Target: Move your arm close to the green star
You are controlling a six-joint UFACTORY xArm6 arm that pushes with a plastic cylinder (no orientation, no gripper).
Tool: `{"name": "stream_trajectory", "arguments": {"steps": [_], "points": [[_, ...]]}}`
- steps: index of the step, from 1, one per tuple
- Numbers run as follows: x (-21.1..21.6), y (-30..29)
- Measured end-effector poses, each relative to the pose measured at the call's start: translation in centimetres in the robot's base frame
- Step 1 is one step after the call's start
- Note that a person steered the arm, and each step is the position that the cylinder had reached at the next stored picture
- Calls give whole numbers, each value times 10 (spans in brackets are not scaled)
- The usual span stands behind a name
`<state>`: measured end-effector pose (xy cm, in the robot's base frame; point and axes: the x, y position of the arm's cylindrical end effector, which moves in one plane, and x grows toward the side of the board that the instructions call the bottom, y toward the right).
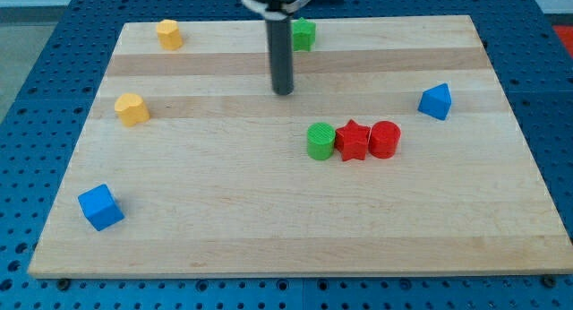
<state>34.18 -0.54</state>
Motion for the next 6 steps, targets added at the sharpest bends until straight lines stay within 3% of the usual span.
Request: {"name": "stream_trajectory", "arguments": {"steps": [2, 3, 4, 6], "points": [[-60, 85], [-102, 97], [-133, 90], [-142, 41]]}}
